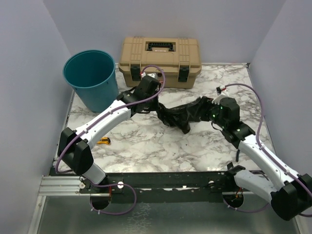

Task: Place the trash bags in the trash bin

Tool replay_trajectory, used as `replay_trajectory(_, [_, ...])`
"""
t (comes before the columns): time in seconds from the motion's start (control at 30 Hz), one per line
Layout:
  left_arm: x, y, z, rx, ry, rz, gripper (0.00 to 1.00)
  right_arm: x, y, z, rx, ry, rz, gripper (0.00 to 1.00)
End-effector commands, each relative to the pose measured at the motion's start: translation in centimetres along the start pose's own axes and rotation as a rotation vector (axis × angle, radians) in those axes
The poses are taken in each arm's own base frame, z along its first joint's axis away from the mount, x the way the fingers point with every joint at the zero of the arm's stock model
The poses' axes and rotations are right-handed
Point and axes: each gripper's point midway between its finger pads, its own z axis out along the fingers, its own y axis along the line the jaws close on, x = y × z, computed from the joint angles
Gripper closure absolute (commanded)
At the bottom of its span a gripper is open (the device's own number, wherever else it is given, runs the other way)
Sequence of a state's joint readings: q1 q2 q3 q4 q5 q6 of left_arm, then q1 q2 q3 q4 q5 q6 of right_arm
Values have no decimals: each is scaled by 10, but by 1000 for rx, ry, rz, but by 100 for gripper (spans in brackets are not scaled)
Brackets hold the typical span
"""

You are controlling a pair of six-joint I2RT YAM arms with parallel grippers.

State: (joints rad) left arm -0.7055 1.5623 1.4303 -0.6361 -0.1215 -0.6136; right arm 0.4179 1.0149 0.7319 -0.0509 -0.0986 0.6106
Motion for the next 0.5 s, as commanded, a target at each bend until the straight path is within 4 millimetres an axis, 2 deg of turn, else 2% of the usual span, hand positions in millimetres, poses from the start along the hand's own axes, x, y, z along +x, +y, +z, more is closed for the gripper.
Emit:
replay_trajectory(0.0, [2,-4,-9,112,-5,-88,100,26,-14,-24,22,86,-95,25])
replay_trajectory(0.07, [11,5,-5,91,7,-94,100,44,-17,-27,-17,144,-163,24])
replay_trajectory(0.2, [30,18,2,64,41,-106,100,78,-25,-28,-86,181,-169,27])
replay_trajectory(0.4, [33,43,14,-11,17,-135,100,113,-8,-35,-244,240,-248,44])
replay_trajectory(0.47, [30,47,21,-1,20,-157,100,127,11,-30,-307,276,-304,46])
